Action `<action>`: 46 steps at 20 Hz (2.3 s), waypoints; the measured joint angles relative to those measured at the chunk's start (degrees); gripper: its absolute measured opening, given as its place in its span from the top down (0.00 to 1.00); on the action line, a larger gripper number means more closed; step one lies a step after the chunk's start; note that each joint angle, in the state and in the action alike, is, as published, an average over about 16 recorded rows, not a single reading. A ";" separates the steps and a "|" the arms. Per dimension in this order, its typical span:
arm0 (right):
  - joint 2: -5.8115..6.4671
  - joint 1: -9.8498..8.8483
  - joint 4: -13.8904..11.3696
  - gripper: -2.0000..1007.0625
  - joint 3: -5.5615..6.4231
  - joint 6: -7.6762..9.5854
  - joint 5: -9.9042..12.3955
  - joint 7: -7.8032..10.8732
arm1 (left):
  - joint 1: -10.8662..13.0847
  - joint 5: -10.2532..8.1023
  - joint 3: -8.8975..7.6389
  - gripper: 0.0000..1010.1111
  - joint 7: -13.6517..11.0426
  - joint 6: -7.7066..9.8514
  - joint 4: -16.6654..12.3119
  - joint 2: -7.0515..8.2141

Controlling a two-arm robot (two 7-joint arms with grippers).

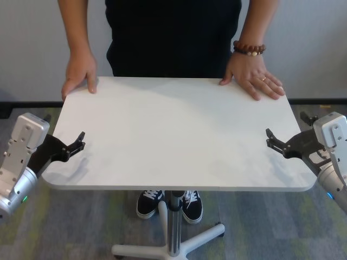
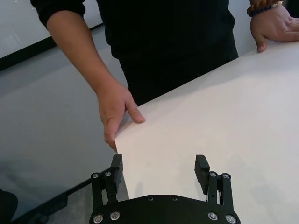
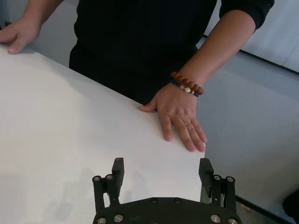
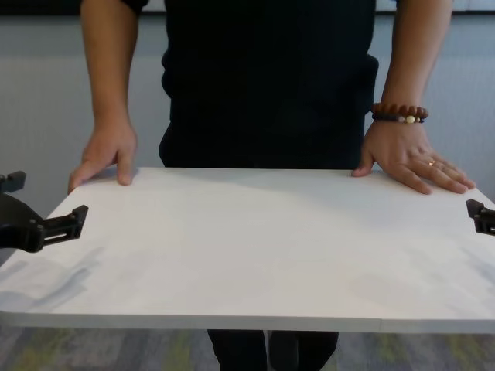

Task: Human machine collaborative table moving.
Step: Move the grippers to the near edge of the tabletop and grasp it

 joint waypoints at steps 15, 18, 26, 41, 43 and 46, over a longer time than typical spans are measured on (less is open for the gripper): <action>0.00 0.00 0.00 0.37 0.00 0.00 0.00 0.00 | 0.00 0.00 0.00 0.27 0.00 0.00 0.00 0.00; 0.00 0.00 0.00 0.46 0.00 0.00 0.00 0.00 | 0.00 0.00 0.00 0.36 0.00 0.00 0.00 0.00; 0.00 0.00 0.00 0.72 0.00 0.00 0.00 0.00 | 0.00 0.00 0.00 0.63 0.00 0.00 0.00 0.00; 0.00 0.00 0.00 0.95 0.00 0.00 0.00 0.00 | 0.00 0.00 0.00 0.84 0.00 0.00 0.00 0.00; 0.00 0.00 0.00 0.93 0.00 0.00 0.00 0.00 | 0.00 0.00 0.00 0.81 0.00 0.00 0.00 0.00; 0.00 0.00 0.00 0.88 0.00 0.00 0.00 0.00 | 0.00 0.00 0.00 0.73 0.00 0.00 0.00 0.00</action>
